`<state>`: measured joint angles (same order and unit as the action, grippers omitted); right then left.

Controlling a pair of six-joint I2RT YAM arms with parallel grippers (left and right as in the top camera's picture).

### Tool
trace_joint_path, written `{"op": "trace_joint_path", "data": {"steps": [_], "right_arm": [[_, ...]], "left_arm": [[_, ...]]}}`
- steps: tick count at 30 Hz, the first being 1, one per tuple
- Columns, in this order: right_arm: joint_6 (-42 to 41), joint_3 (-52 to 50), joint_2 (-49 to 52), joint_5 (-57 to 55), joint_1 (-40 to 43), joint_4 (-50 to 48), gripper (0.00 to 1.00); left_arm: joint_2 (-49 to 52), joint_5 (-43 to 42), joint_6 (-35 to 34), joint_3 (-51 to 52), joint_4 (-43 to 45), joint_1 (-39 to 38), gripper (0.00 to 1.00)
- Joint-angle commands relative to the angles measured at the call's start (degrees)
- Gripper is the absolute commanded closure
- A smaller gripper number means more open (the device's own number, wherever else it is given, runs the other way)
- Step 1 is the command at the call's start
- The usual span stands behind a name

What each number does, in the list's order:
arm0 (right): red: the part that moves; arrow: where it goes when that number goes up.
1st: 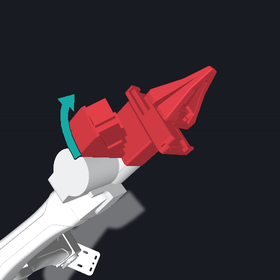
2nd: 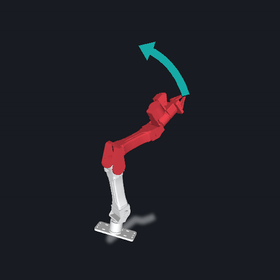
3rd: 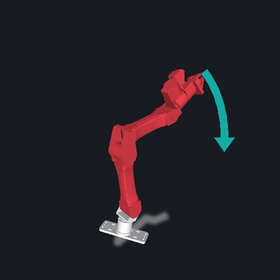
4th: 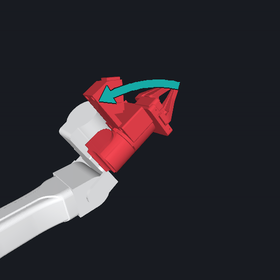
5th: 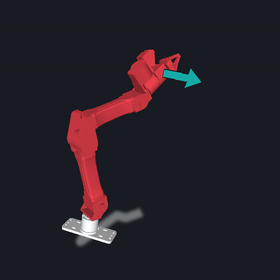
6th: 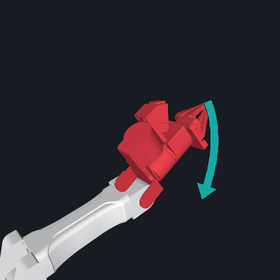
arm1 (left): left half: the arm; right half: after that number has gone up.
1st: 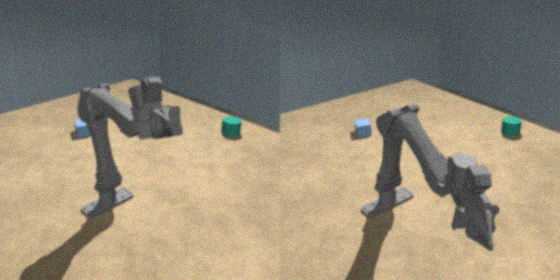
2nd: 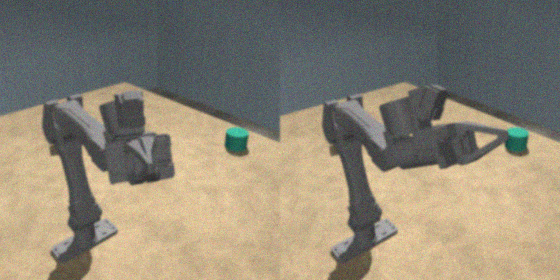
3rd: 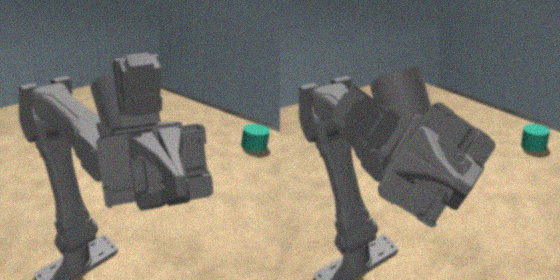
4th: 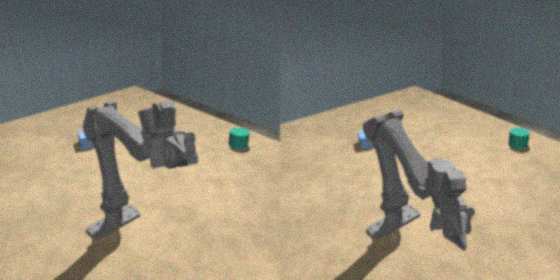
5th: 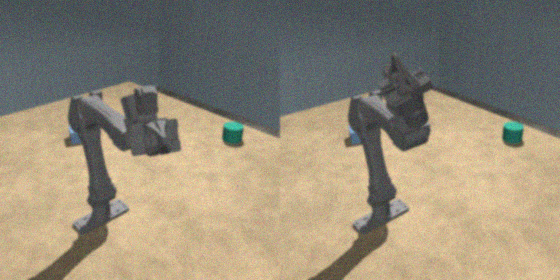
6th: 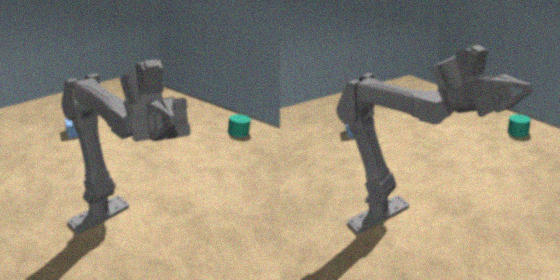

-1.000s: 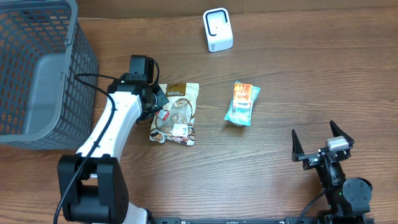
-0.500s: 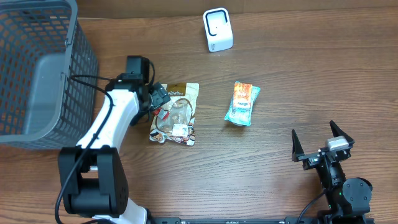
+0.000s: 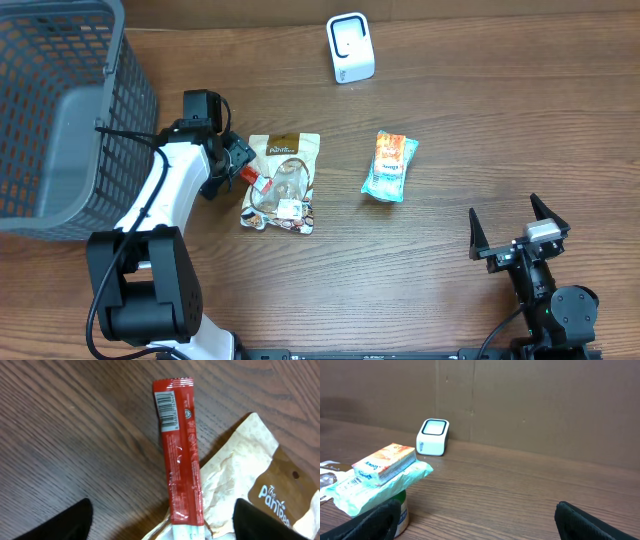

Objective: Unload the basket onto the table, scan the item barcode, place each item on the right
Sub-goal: 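Open the left gripper and release the items on the table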

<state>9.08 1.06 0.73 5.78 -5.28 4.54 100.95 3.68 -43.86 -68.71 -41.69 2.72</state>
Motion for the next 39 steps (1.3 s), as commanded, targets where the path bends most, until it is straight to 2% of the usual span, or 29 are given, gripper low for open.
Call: {"op": "trace_joint_path", "data": {"steps": [1,4,9,14,20,23,26,30,34,39], "right_arm": [[0.2,-0.6,-0.5,0.1,0.1,-0.3,0.0],[0.2,-0.6,-0.5,0.1,0.1,-0.3,0.0],[0.2,-0.6,-0.5,0.1,0.1,-0.3,0.0],[0.2,-0.6,-0.5,0.1,0.1,-0.3,0.0],[0.2,-0.6,-0.5,0.1,0.1,-0.3,0.0],[0.2,-0.6,-0.5,0.1,0.1,-0.3,0.0],[0.2,-0.6,-0.5,0.1,0.1,-0.3,0.0],[0.2,-0.6,-0.5,0.1,0.1,-0.3,0.0],[0.2,-0.6,-0.5,0.1,0.1,-0.3,0.0],[0.2,-0.6,-0.5,0.1,0.1,-0.3,0.0]], "left_arm": [[1.0,2.5,-3.4,-0.8,0.0,-0.2,0.26],[2.5,2.7,-6.0,-0.8,0.5,-0.2,0.29],[6.6,2.7,-6.1,-0.8,4.2,-1.0,0.32],[10.4,2.5,-2.2,-0.8,10.9,-2.8,0.37],[14.0,2.5,-2.5,-0.8,10.3,-2.8,0.58],[15.6,2.5,-2.4,-0.8,10.1,-2.8,0.82],[14.9,2.7,-2.4,-1.2,9.2,-2.3,0.96],[11.1,2.8,0.0,-3.3,7.8,-2.0,0.96],[3.9,2.7,7.0,-5.4,6.7,-2.1,0.96],[-3.1,2.1,12.7,-5.5,2.6,-2.7,0.96]]}}
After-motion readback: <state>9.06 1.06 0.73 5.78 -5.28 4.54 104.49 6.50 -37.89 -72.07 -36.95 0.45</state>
